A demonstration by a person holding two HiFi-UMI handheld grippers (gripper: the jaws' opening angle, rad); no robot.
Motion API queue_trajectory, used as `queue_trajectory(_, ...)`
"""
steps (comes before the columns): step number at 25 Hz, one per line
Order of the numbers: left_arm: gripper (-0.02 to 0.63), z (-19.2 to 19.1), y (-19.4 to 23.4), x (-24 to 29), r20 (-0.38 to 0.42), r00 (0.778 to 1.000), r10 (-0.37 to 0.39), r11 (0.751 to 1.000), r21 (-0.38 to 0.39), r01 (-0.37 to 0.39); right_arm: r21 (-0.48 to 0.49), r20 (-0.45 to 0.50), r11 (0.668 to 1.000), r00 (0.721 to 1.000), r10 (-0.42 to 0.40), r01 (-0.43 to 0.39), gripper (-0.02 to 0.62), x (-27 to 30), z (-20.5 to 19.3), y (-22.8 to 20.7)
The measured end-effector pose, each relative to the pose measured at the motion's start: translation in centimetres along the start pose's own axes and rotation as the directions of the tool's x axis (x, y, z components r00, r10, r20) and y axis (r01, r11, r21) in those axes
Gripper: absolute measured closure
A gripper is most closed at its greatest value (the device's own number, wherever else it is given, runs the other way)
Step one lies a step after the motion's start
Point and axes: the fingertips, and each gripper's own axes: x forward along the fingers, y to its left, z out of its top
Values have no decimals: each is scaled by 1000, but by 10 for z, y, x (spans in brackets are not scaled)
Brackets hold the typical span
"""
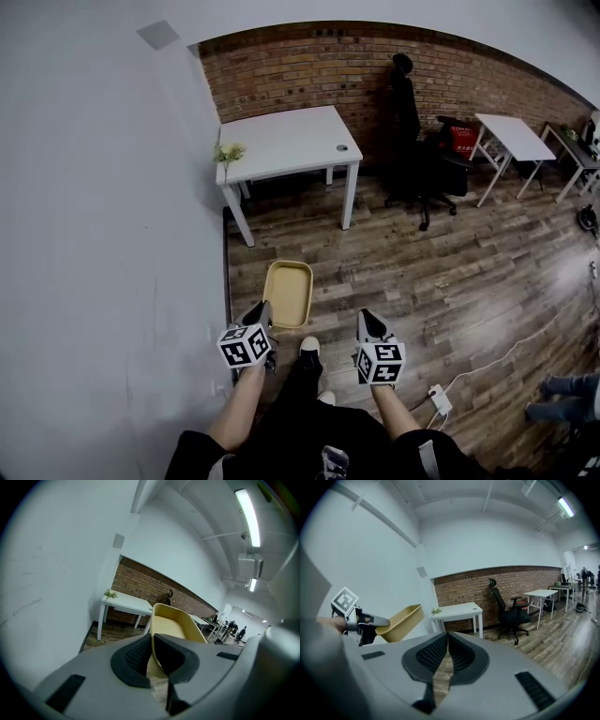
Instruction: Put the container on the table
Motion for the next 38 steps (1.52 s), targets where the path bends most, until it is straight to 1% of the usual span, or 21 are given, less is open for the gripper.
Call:
queue_trajectory(8,577,12,4,35,-8,1000,-16,1000,0,16,-23,3,1000,1000,4,-4,571,38,15,-6)
queue_trajectory(12,577,20,13,65,-21,1000,-19,1000,-5,18,-26,-8,1000,1000,1,-1,571,65,19,-16)
queue_trajectory(17,577,39,20,110,-29,999,-26,1000,-8,26,-36,-20,999,1000,-4,3,571,104,31,-31)
queue_trajectory(21,577,61,28,149,-39,998,-40,999,-13,40,-52,-26,999,1000,-16,15,571,142,49,-41)
queue_trajectory(29,577,116,50,224,-48,997,-59,998,-7,58,-56,-17,998,999,-41,40,571,219,93,-59)
queue_trajectory(38,577,161,78,292,-63,994,-87,996,3,88,-64,-8,996,998,-68,67,571,291,122,-63)
